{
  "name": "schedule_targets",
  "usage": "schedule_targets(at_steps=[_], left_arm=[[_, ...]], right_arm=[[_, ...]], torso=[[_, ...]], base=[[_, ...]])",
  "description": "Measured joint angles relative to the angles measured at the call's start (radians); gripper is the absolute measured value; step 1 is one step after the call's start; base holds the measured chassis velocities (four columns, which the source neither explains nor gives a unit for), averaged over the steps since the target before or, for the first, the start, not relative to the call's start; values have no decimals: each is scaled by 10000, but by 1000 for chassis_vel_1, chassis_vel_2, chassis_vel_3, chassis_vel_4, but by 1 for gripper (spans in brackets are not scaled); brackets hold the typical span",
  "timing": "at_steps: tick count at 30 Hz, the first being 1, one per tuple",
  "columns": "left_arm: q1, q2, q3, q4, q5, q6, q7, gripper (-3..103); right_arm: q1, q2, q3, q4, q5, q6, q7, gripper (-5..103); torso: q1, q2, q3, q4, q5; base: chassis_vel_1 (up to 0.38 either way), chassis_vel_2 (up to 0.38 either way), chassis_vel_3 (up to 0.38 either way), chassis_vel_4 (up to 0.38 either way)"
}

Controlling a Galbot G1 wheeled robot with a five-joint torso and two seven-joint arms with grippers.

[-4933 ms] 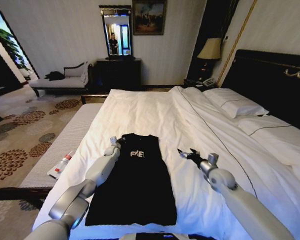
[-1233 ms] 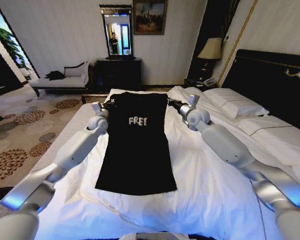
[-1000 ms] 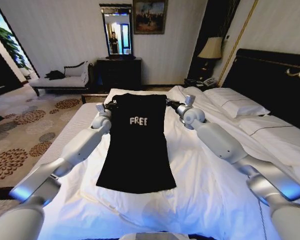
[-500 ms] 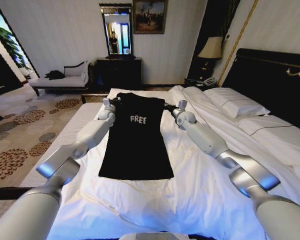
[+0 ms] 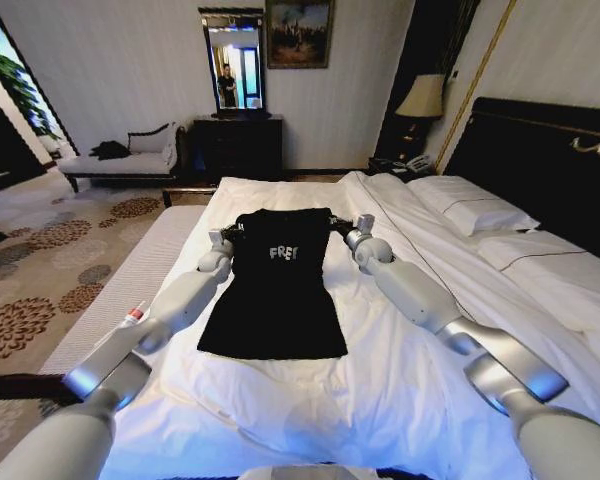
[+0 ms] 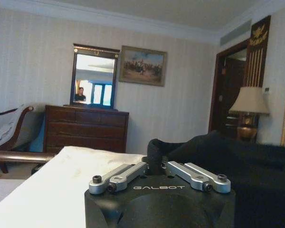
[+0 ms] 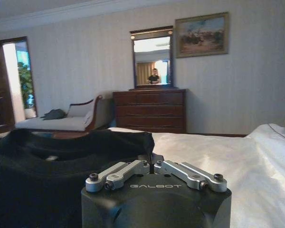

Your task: Fold the clothes on the bed.

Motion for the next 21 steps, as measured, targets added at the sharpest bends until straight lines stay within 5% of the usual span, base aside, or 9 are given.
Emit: schedule_targets(at_steps=[13, 21], left_arm=[[2066, 1637, -651, -3376, -53, 33, -371, 0], [4976, 2906, -2144, -5445, 487, 40, -366, 0]], right_arm=[[-2001, -530, -17, 2307, -435, 11, 527, 0], [-2923, -860, -6, 3679, -1211, 37, 503, 0]], torso=[[-1, 1, -1, -3, 1], [-4, 2, -2, 12, -4]], base=[[0, 0, 0, 0], [0, 0, 0, 0]])
